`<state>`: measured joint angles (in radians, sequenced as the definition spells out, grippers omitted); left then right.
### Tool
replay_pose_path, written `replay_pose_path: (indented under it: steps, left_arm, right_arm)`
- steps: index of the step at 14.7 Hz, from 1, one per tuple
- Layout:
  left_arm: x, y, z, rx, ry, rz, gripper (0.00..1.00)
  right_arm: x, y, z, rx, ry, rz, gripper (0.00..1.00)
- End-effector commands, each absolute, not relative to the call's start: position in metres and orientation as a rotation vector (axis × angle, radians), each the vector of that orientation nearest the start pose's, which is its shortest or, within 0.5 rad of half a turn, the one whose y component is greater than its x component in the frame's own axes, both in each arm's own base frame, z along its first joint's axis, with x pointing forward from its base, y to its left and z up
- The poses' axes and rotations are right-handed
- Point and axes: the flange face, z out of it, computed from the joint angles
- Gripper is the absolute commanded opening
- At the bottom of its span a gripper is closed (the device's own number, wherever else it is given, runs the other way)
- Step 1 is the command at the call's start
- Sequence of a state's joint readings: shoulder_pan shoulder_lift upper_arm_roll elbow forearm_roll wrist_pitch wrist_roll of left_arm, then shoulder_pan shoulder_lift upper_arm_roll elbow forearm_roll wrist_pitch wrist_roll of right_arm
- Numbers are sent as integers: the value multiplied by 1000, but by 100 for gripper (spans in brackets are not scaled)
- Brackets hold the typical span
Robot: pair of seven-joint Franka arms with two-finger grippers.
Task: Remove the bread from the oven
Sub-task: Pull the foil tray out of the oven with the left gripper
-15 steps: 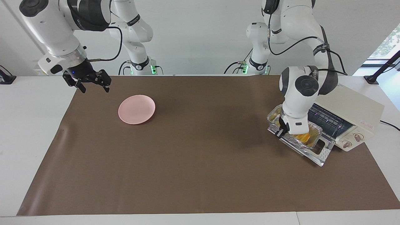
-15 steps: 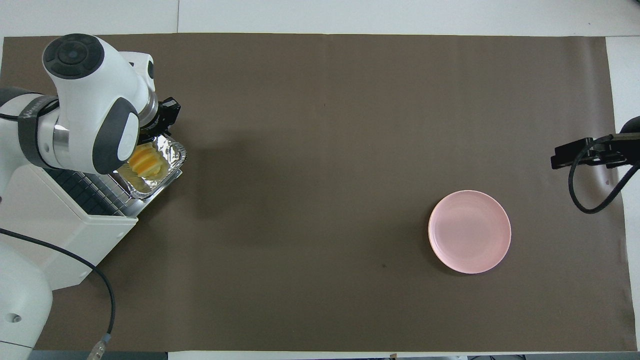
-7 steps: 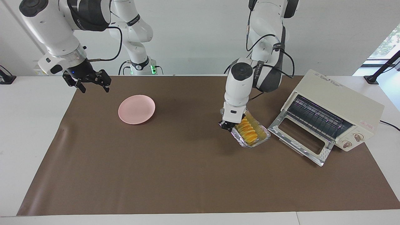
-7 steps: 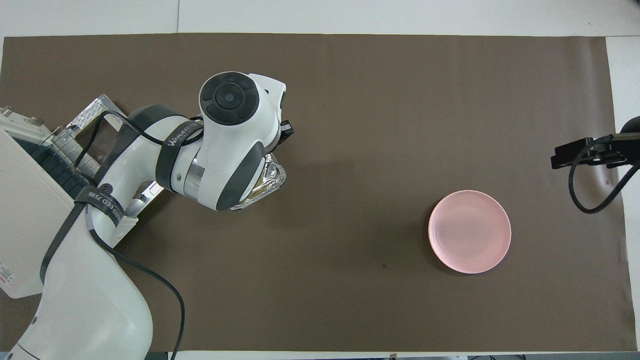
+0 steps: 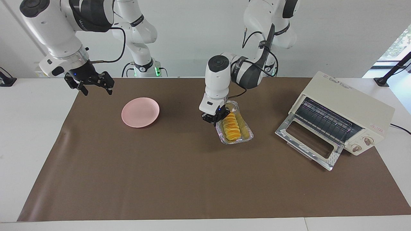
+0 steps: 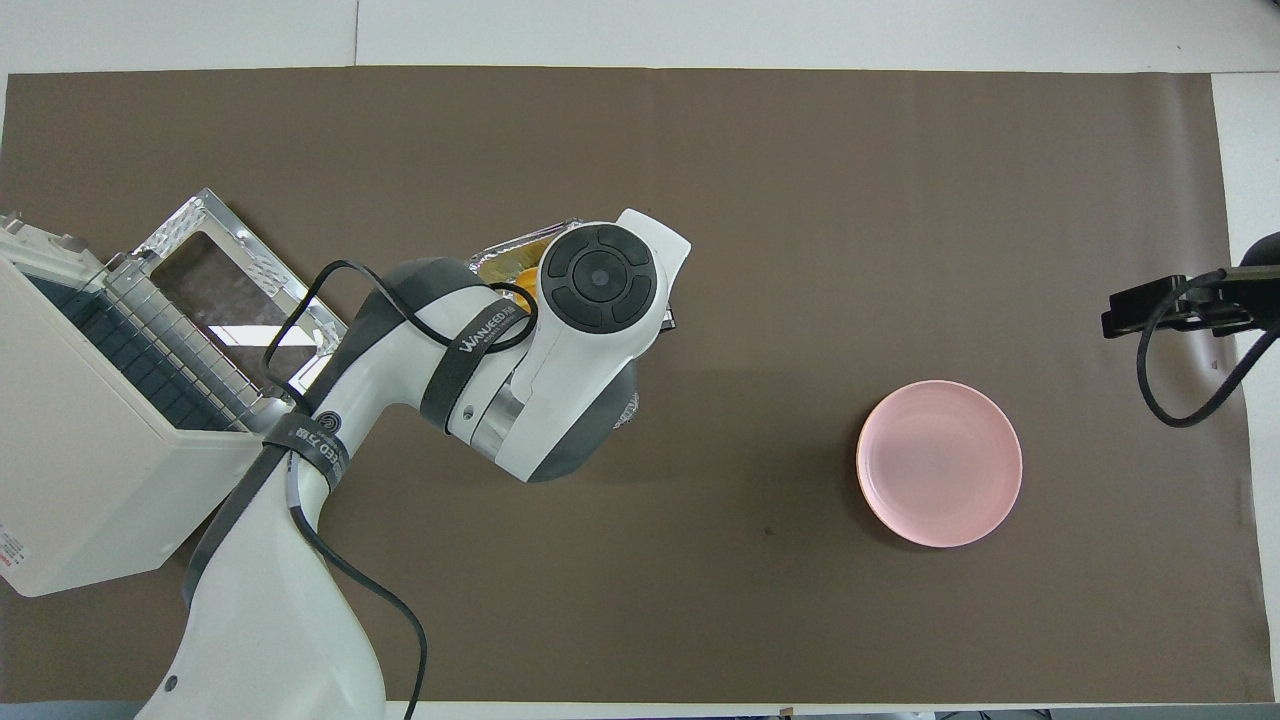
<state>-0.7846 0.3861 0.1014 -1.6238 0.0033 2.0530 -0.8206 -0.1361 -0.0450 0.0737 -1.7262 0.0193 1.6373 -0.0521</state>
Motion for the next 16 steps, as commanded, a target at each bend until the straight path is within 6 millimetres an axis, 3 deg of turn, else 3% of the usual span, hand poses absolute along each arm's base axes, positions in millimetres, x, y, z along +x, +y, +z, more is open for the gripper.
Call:
replay_pose_path:
  steps: [1,3,6,9,16]
  left_arm:
    - [509,-450,405,-3174,9,-166,0]
    - [493,-468,399,-3150,285,-185,0]
    - [479,-491,382,-3093,381,-205,0]
    - [470,-502,363,-3086,320,-171,0]
    - [476,-511,350,-3063,192,-114,0]
  right_arm:
    - [537,-32,584,-3128,-17,73,100]
    - [537,-32,585,-3128,-17,71,100]
    - [537,-32,585,-3128,-17,71,100]
    - [537,-32,585,-3128,-17,71,100]
    - [537,-32,584,-3128,-17,71,100]
